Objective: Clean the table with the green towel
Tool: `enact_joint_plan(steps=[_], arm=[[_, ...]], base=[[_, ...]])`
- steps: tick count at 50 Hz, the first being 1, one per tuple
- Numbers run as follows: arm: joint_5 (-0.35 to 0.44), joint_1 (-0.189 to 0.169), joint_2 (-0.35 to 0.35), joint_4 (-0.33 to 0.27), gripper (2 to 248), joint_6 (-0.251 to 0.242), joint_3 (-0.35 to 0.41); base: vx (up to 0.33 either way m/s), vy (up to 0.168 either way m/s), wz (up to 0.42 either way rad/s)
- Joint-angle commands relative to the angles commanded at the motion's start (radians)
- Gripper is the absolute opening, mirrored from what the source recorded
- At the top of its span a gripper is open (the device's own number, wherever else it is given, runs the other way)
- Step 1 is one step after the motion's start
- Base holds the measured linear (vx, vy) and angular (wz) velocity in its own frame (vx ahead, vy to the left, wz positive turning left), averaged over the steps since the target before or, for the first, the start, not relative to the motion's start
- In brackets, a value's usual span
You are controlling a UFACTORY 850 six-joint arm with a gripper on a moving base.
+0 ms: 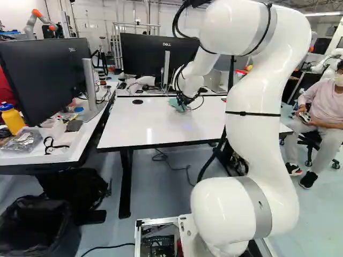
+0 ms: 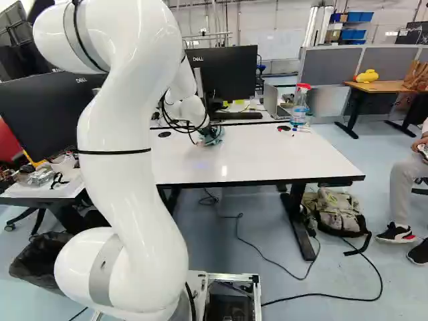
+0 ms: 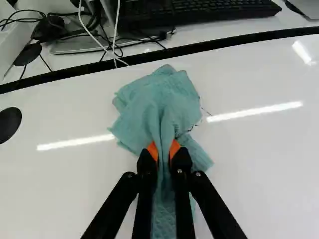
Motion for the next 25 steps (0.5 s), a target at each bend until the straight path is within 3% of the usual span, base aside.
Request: enact_joint_plan(steps=[10,25], arm=[[0.000,-0.019,0.025,0.000,45,0.000,0.032],[0.000,-0.059,0.003,0.000,45,0.000,0.004]], base=[[0.000,0.000,0.000],[0.000,0.000,0.000]])
